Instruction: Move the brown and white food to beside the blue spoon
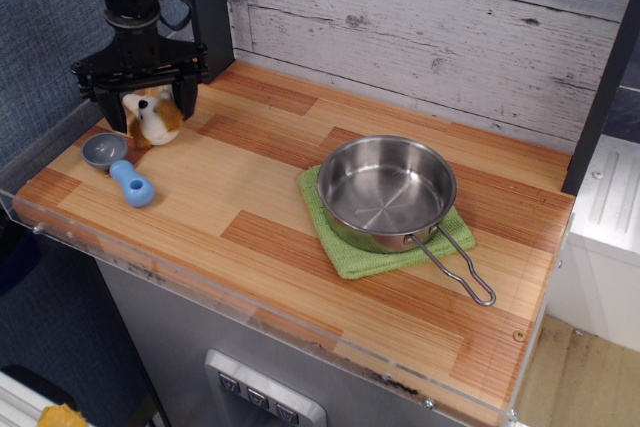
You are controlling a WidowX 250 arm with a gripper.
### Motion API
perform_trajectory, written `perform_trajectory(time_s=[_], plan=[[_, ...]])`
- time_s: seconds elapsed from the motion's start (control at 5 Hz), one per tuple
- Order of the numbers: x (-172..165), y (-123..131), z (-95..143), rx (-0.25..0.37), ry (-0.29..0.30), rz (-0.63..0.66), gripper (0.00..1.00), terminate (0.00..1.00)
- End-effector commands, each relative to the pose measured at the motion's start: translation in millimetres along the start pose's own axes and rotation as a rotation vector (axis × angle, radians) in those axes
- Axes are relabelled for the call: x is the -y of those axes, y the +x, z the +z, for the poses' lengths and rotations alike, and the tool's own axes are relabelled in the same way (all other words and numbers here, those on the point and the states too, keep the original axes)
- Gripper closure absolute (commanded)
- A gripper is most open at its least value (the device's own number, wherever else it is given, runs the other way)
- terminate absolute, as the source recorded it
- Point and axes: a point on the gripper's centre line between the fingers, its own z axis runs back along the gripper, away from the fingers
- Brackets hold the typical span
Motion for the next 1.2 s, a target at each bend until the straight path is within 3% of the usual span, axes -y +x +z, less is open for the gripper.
perform_trajectory(time_s=[0.0,0.4,0.6,1.0], plan=[[-1.7,11.7,64.9,0.132,-0.093,0.026,0.0,0.0],[16.8,17.9,127.6,0.222,-0.177,0.002,0.0,0.0],[23.1,10.3,151.8,0.259,-0.146,-0.032,0.0,0.0],[23.1,10.3,151.8,0.259,-0.146,-0.032,0.0,0.0]])
